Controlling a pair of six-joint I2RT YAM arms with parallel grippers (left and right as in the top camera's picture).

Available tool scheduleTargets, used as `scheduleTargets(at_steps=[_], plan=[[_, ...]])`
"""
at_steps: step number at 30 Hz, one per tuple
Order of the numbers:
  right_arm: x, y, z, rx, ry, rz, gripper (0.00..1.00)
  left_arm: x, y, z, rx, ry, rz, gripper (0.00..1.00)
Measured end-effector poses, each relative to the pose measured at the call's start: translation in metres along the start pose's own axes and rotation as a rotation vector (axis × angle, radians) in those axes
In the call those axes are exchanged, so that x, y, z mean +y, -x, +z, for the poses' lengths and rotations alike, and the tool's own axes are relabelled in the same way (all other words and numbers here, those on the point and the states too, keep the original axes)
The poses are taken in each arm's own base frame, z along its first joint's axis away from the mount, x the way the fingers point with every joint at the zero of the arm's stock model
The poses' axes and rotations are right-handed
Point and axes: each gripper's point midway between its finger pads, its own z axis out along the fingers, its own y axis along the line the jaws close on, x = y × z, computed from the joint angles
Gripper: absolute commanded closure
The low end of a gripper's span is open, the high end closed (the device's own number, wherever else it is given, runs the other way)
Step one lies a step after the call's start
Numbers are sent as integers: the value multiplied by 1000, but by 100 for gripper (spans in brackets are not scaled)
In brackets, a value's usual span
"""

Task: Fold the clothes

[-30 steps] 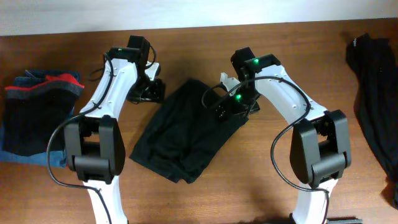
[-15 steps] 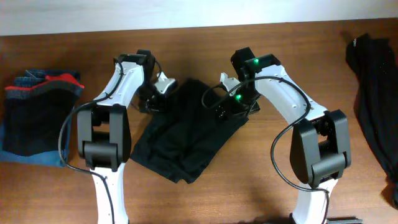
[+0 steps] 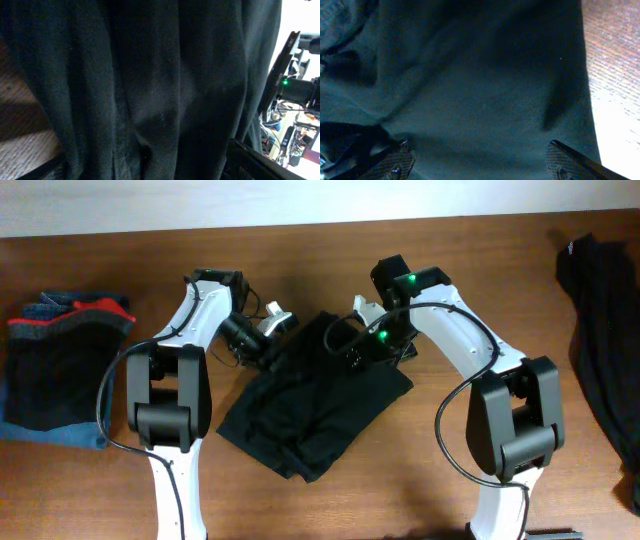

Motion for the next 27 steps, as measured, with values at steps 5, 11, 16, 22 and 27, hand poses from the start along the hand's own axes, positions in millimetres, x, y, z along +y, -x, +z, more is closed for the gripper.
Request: scheduleTargets(at_steps=[5, 11, 16, 22, 27], plan=[[-2, 2, 14, 21, -3, -3, 12, -3, -2, 0, 6, -15, -2, 14], [-23, 8, 53, 60, -47, 16, 17, -5, -4, 0, 13, -23, -10, 14], [-23, 11, 55, 57, -60, 35, 17, -10, -4, 4, 28, -25, -2, 14], [-21, 14, 57, 55, -99, 25, 17, -22, -7, 21, 100, 8, 41, 14], [-21, 18, 57, 46, -104, 23, 17, -28, -13, 32, 174, 55, 72, 14]])
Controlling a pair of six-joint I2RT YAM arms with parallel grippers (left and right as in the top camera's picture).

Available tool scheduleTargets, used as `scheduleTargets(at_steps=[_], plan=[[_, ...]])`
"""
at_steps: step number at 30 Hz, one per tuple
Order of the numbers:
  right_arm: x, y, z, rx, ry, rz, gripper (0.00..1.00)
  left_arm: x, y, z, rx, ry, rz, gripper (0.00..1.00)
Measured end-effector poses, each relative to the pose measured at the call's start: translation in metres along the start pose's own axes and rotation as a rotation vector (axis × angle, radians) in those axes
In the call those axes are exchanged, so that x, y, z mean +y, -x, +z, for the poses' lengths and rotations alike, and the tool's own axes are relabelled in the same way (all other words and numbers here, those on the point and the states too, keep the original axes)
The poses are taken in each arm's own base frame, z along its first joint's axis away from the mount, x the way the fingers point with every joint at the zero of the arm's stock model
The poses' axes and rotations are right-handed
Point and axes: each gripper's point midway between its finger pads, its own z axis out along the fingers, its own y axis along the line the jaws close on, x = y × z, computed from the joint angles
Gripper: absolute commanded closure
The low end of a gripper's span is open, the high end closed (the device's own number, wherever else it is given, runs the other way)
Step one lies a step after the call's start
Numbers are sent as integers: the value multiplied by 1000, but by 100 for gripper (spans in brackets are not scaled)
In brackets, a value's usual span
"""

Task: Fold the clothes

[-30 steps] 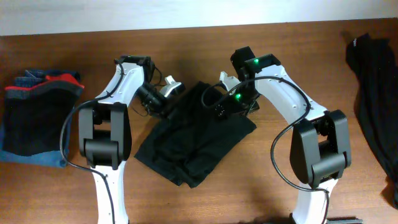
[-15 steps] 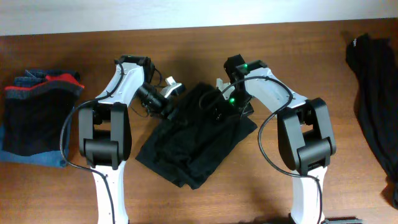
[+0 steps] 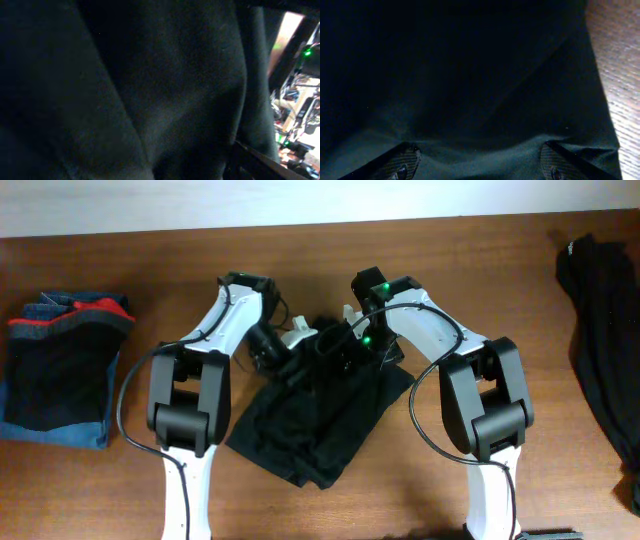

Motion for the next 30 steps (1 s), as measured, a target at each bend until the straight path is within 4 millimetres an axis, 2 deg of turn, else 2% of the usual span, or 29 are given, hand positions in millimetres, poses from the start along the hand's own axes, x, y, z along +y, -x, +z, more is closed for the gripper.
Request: scheduleTargets(at_steps=[4, 6, 8, 10, 11, 12, 14, 21, 23, 26, 29, 30], plan=[[-1, 4, 0, -8, -4, -2, 17, 0, -1, 2, 11, 10, 5, 15], [-1, 5, -1, -11, -4, -3, 17, 1, -1, 3, 12, 12, 5, 22], [-1, 10, -1, -21, -4, -5, 16, 3, -4, 8, 18, 9, 1, 36], [-1, 13, -2, -26, -5, -7, 16, 6, -6, 12, 21, 9, 0, 65], [-1, 15, -2, -29, -5, -9, 17, 7, -8, 15, 25, 6, -4, 84], [-1, 16, -2, -30, -5, -9, 17, 7, -10, 17, 29, 2, -7, 92], [-1, 17, -2, -33, -5, -12, 17, 7, -12, 20, 32, -4, -8, 99], [0, 14, -4, -3, -4, -7, 17, 7, -11, 21, 31, -6, -10, 99], [2, 12, -10, 29, -5, -3, 17, 6, -11, 21, 31, -9, -11, 100], [5, 15, -32, 44, -25, 0, 17, 5, -12, 21, 37, -5, -33, 99], [8, 35, -83, -37, -53, -8, 16, 8, -13, 19, 43, 13, -74, 99], [8, 41, -98, -74, -59, -11, 11, 10, -13, 17, 42, 20, -87, 99]])
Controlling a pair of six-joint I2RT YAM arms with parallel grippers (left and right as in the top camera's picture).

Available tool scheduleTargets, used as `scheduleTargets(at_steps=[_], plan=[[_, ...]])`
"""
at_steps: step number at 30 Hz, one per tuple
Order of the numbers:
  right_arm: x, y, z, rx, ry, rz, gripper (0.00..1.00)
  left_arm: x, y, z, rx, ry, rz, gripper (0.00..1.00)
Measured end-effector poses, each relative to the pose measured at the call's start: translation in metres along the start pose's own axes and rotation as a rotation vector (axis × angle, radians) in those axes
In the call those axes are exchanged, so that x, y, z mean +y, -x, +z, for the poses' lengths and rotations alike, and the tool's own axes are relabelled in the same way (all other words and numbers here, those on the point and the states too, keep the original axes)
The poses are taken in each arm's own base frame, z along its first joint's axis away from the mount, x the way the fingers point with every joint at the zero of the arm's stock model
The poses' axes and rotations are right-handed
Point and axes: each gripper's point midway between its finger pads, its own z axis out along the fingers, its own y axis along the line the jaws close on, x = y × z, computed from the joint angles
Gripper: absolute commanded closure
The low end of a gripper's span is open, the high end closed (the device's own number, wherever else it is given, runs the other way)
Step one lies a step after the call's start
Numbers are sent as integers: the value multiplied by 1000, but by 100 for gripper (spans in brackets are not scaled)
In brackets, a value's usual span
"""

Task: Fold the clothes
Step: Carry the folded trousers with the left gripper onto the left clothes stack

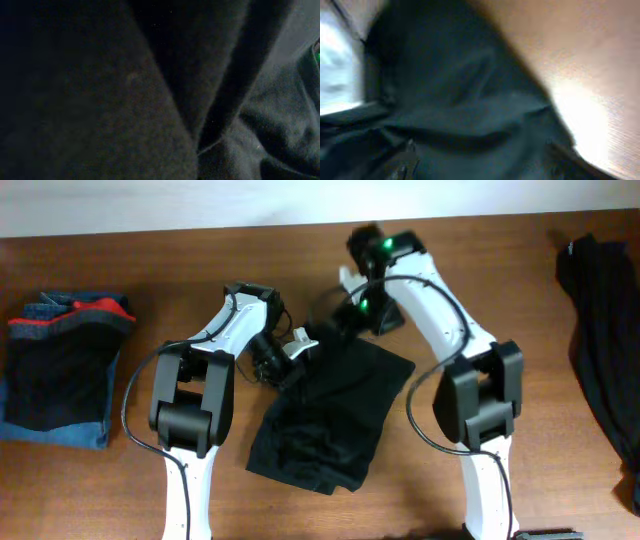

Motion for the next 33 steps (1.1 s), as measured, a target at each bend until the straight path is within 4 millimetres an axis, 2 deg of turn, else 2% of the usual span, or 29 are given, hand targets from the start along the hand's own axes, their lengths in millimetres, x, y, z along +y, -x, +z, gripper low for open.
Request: scheduleTargets(at_steps=[1, 2, 4, 6, 8, 9, 10, 12, 14, 16, 19, 24, 30, 33], plan=[[-3, 9, -24, -51, -6, 6, 11, 3, -1, -3, -1, 11, -16, 100], [-13, 18, -57, -126, -20, 19, 9, 14, -1, -10, -9, 47, -51, 99], [-26, 23, -85, -192, -43, 40, 7, 35, -2, -30, -42, 135, -108, 99], [-47, 20, -115, -236, -82, 82, 7, 51, -2, -49, -85, 222, -141, 99], [-65, 15, -138, -279, -113, 116, 7, 63, -3, -77, -147, 318, -171, 99], [-81, 10, -155, -309, -138, 151, 7, 71, -5, -106, -209, 412, -199, 100], [-88, 9, -159, -321, -145, 164, 7, 73, -6, -116, -231, 444, -208, 100], [-110, 4, -167, -336, -170, 209, 7, 68, -16, -162, -321, 572, -234, 100], [-120, 1, -170, -340, -177, 232, 7, 62, -25, -186, -363, 639, -242, 100], [-122, 0, -172, -344, -179, 236, 7, 58, -38, -212, -400, 720, -259, 100], [-121, -2, -178, -356, -183, 233, 7, 64, -63, -245, -423, 849, -314, 99], [-119, -3, -183, -368, -186, 231, 7, 84, -94, -275, -401, 991, -392, 100], [-119, -4, -184, -370, -186, 232, 7, 91, -106, -295, -406, 1053, -417, 100], [-120, -5, -187, -375, -194, 235, 7, 90, -112, -323, -473, 1084, -443, 100]])
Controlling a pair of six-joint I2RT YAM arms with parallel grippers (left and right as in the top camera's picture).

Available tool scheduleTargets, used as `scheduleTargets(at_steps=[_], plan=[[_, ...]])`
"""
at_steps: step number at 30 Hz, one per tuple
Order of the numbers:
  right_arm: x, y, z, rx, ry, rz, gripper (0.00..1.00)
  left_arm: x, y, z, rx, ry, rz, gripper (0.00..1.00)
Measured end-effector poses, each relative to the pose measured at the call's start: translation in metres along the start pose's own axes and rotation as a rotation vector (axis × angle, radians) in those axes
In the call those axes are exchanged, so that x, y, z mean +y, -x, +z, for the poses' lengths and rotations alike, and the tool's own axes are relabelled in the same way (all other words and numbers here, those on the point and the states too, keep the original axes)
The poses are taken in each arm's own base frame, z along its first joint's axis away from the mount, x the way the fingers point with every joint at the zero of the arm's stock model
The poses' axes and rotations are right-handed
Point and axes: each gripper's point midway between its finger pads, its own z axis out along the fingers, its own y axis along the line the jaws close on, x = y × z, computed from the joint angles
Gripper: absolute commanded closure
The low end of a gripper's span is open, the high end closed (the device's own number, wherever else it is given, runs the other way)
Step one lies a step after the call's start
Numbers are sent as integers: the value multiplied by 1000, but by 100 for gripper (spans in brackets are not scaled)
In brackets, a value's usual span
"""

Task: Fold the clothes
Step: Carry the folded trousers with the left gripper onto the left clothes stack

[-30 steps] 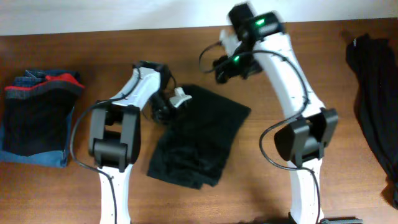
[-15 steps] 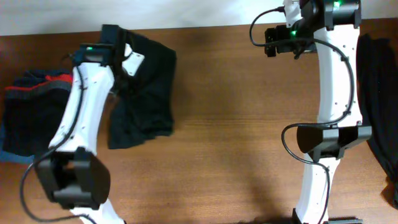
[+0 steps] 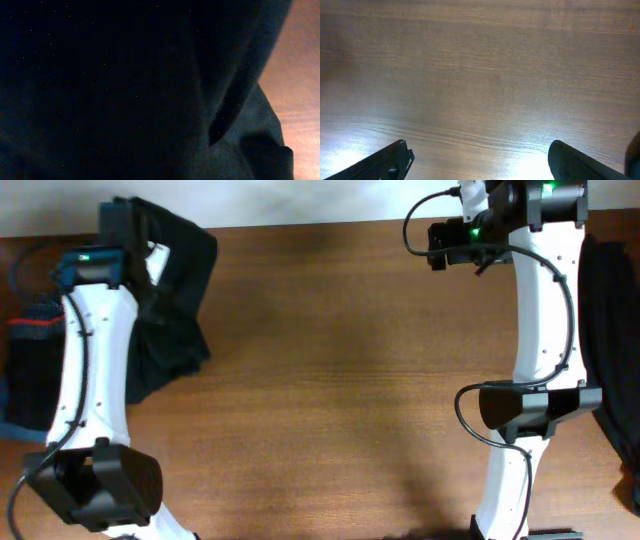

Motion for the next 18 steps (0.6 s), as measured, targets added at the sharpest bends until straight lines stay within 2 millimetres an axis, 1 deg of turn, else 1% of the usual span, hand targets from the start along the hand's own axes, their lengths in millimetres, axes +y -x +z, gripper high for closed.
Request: scheduleTargets(at_steps=[1, 2, 3, 4, 5, 6, 7, 9, 10, 11, 13, 18], plan=[[0, 0, -4, -8, -2, 0, 7, 8, 1, -3, -11, 9, -17, 100], [-2, 1, -14, -30, -4, 3, 7, 16, 1, -6, -18, 18, -34, 100], [-5, 1, -29, -62, -10, 9, 7, 30, -4, -9, -20, 32, -66, 100], [-8, 0, -37, -78, -13, 15, 7, 36, -7, -10, -19, 36, -81, 100], [-13, -2, -53, -106, -22, 25, 7, 43, -11, -11, -21, 33, -102, 100], [-17, -3, -61, -121, -27, 34, 7, 47, -13, -12, -24, 25, -116, 99], [-24, -6, -78, -156, -40, 51, 7, 51, -15, -13, -30, 14, -130, 100], [-39, -11, -109, -218, -70, 82, 7, 64, -23, -20, -52, -5, -177, 100], [-43, -13, -116, -231, -77, 91, 7, 67, -25, -22, -57, -12, -188, 100], [-46, -15, -122, -245, -84, 99, 7, 70, -28, -24, -62, -19, -200, 100], [-49, -16, -126, -252, -89, 106, 7, 74, -32, -25, -62, -31, -218, 100], [-50, -18, -121, -234, -88, 109, 7, 92, -44, -20, -54, -37, -274, 100]])
